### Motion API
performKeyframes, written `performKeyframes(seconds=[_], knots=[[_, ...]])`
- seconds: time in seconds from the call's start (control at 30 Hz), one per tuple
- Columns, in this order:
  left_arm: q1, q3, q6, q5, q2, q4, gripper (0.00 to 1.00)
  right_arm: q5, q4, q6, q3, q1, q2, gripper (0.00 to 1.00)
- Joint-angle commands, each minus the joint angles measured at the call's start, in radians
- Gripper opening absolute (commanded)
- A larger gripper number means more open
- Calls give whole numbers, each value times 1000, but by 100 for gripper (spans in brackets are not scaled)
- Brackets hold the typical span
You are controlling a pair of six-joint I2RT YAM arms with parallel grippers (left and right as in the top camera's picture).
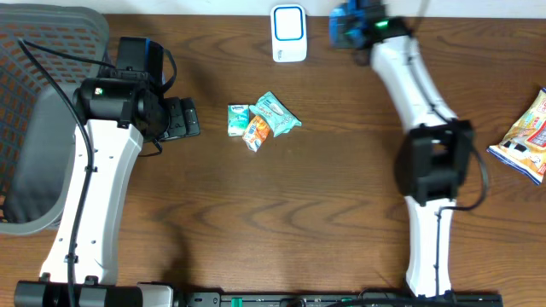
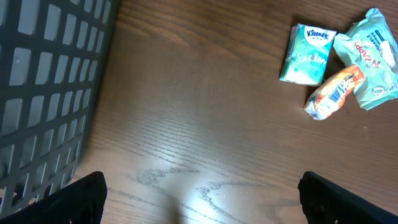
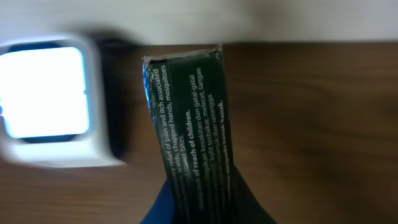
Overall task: Scan the item barcode
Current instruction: 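Carry the Zam-Buk box to the far right and drop it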
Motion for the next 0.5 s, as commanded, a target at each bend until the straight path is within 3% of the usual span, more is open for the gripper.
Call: performKeyframes(seconds=[0.0, 0.13, 0.2, 0.37, 0.4, 0.43, 0.47], knots=[[5, -2, 14, -10, 2, -3, 98, 50, -149, -12, 29, -159, -64, 1], [5, -2, 14, -10, 2, -3, 98, 119, -264, -16, 10, -281, -64, 2], [5, -2, 14, -10, 2, -3, 98, 129, -301, -25, 3, -349, -64, 16], [5, -2, 14, -10, 2, -3, 98, 121, -357, -26, -17, -484, -64, 23], [5, -2, 14, -10, 2, -3, 98, 109, -358, -26, -24, -503, -64, 28], [5, -2, 14, -10, 2, -3, 98, 93, -361, -26, -33, -520, -64, 41], [5, -2, 14, -10, 2, -3, 98, 81, -364, -26, -45, -534, -64, 63]])
